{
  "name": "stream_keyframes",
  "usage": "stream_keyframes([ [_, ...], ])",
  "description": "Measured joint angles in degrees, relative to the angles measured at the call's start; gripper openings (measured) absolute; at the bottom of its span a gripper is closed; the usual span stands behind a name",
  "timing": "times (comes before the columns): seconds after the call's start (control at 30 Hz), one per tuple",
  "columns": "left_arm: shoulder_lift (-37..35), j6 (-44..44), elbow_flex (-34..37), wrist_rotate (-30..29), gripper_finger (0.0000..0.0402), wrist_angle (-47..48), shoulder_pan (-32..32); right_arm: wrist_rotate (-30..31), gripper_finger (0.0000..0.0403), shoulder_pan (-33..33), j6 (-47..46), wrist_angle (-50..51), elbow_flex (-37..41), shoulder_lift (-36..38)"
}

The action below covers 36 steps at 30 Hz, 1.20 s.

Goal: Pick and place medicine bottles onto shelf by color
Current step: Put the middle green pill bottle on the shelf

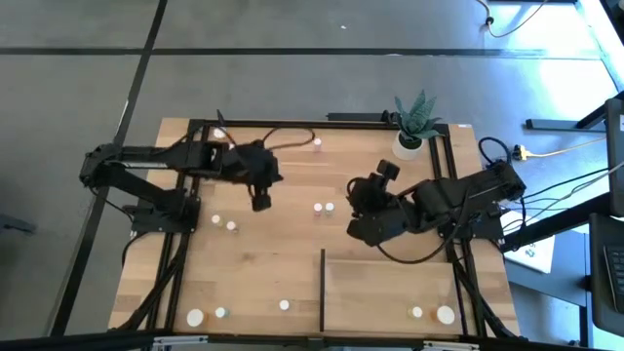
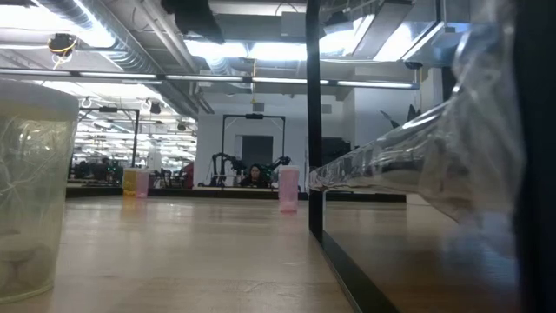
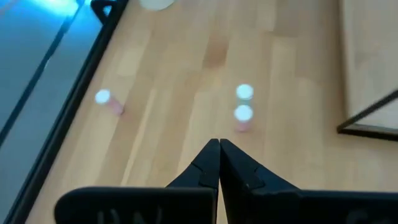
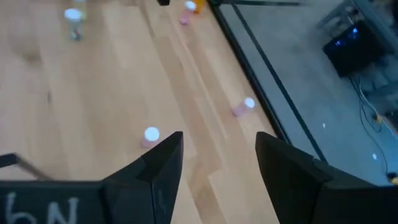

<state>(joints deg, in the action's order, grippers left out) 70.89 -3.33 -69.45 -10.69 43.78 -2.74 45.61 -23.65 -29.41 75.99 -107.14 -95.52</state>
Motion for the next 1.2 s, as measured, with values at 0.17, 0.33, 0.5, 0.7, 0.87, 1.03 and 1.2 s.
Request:
stream_keyframes([
  [0.17, 1.57, 4.79, 0.91, 7.63, 0.0000, 0.22, -5.47, -4.60, 0.0204, 2.08, 0.14, -0.53, 3.88, 1.89],
  [0.33, 3.64, 12.93, 2.22, 10.90, 0.0000, -0.76, -6.33, -10.90, 0.0204, 2.54, 4.10, -3.86, 8.67, 1.90],
  [0.5, 6.40, 18.98, 3.31, 14.85, 0.0000, -2.14, -6.24, -15.67, 0.0204, 2.60, 6.27, -7.52, 12.95, 2.18],
  [0.7, 8.91, 20.48, 4.61, 16.23, 0.0000, -5.21, -6.19, -17.64, 0.0204, 3.53, 8.93, -14.84, 18.86, 4.29],
  [0.87, 9.70, 20.00, 4.66, 16.23, 0.0000, -6.08, -6.08, -19.14, 0.0204, 5.59, 9.17, -20.25, 24.14, 9.54],
  [1.03, 10.13, 18.59, 4.64, 16.23, 0.0000, -6.97, -6.08, -24.91, 0.0204, 8.35, 11.11, -27.81, 30.66, 13.90],
  [1.2, 11.43, 17.08, 4.61, 16.27, 0.0000, -9.19, -4.74, -26.52, 0.0204, 10.35, 16.06, -36.45, 35.97, 14.75],
])
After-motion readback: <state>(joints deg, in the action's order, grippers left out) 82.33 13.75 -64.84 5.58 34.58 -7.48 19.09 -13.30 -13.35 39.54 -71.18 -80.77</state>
